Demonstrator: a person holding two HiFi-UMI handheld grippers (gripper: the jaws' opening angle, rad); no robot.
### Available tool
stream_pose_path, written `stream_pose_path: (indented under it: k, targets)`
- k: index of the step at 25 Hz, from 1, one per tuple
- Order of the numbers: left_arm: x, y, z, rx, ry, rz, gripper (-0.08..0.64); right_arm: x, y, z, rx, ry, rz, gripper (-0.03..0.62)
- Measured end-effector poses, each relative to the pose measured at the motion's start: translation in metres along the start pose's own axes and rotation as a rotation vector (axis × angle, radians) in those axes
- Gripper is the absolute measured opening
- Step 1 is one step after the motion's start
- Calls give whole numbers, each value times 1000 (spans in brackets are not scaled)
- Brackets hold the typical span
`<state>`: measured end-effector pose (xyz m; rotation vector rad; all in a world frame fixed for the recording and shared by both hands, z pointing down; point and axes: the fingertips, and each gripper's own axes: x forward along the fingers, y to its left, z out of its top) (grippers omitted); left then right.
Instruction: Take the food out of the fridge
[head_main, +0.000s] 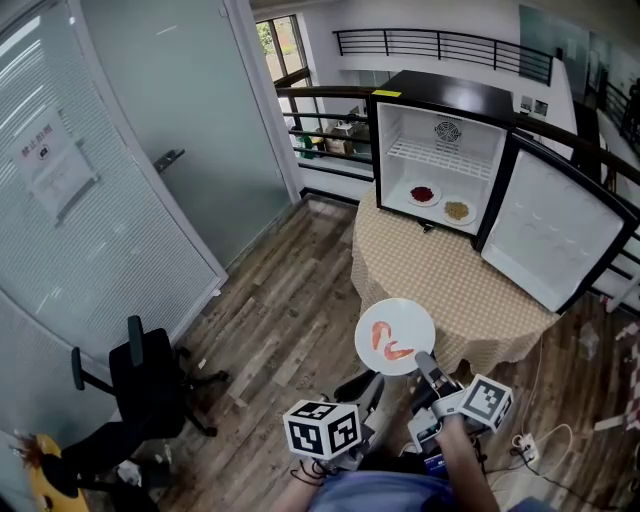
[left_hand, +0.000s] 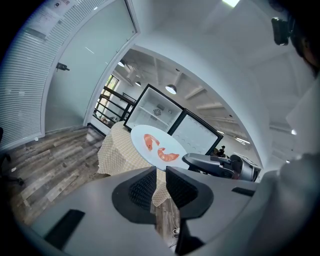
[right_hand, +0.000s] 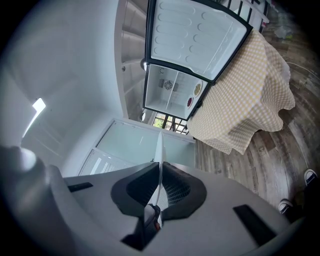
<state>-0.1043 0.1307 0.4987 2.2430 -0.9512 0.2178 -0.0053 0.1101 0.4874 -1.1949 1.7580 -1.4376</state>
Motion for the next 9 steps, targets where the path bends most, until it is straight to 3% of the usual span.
stream_pose_path:
  k: [9]
  targets:
    - [-1, 1, 3, 11, 4, -9, 55, -1, -2, -1, -11, -12, -28, 26]
